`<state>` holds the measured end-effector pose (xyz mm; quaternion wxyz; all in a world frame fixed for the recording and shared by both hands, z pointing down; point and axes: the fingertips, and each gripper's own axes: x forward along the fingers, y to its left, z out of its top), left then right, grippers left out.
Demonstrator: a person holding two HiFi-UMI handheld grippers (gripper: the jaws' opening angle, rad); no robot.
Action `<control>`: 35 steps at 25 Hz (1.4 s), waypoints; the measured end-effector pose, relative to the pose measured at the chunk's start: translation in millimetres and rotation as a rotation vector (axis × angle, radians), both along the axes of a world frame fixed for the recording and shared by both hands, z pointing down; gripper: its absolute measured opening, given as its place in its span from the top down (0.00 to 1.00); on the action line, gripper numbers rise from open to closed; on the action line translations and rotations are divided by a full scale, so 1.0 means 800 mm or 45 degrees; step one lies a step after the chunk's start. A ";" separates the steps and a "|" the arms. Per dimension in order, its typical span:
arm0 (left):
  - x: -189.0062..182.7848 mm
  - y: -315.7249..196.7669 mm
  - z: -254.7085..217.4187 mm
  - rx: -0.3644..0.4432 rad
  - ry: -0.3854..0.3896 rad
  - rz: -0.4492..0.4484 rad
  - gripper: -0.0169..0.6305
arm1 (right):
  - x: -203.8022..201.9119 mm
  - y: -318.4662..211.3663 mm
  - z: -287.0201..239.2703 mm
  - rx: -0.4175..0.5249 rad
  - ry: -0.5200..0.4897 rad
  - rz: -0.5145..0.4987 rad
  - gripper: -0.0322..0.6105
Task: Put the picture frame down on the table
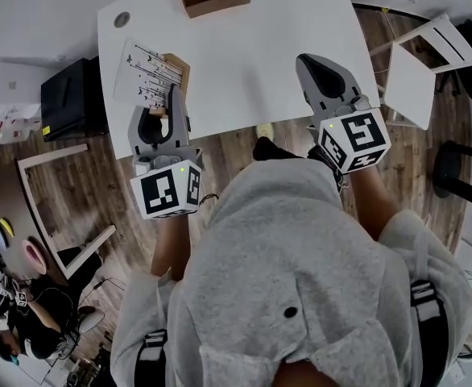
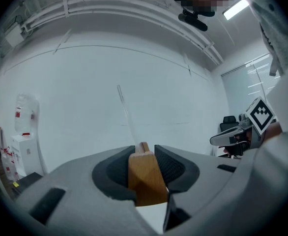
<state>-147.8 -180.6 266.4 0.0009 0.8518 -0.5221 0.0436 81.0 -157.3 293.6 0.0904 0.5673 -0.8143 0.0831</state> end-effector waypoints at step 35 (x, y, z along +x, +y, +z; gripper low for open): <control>0.056 -0.092 0.024 -0.069 -0.073 -0.122 0.77 | 0.044 -0.114 0.034 -0.063 -0.088 -0.134 0.91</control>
